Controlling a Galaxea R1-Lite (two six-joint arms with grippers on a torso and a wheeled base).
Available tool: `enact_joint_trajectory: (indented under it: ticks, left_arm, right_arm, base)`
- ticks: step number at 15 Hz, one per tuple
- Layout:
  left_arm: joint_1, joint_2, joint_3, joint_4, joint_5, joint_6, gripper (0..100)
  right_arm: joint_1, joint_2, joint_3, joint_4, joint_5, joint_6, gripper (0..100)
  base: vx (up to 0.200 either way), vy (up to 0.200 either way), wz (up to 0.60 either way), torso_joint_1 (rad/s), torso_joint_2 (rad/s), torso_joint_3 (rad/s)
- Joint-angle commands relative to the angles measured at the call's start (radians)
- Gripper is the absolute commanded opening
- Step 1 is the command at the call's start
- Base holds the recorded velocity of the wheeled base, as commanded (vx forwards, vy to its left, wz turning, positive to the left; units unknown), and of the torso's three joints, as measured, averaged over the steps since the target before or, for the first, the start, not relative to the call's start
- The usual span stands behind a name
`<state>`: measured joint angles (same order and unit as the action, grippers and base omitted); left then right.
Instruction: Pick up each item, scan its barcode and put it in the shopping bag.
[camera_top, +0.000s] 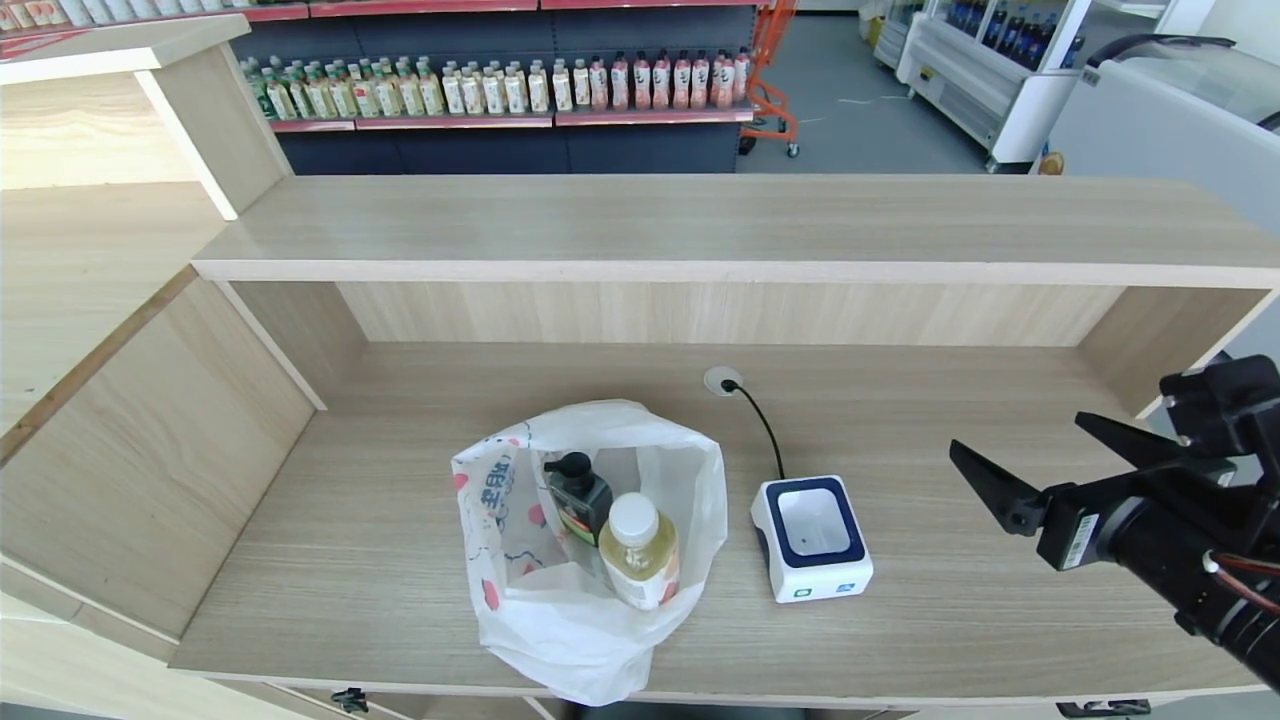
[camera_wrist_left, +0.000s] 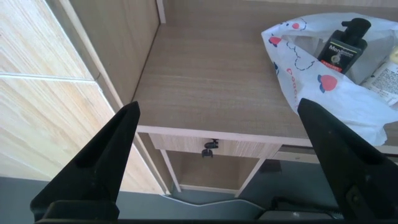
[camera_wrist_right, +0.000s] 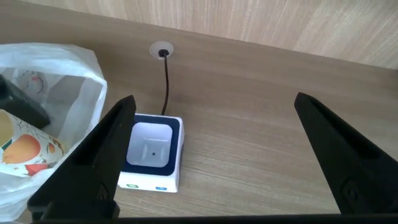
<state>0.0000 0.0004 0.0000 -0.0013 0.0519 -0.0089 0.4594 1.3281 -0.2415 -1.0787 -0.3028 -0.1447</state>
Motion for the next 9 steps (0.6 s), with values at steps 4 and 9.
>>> enact_joint_trajectory:
  ticks: [4,9]
  left_arm:
    - [0.0,0.0,0.0,0.0,0.0,0.0,100]
    - [0.0,0.0,0.0,0.0,0.0,0.0,100]
  right_arm:
    - [-0.079,-0.147,0.125,0.062,0.077,0.008,100]
    - [-0.389,-0.58,0.18,0.566,0.31,0.002,100]
  base:
    - [0.0,0.0,0.0,0.0,0.0,0.0]
    - [0.0,0.0,0.0,0.0,0.0,0.0]
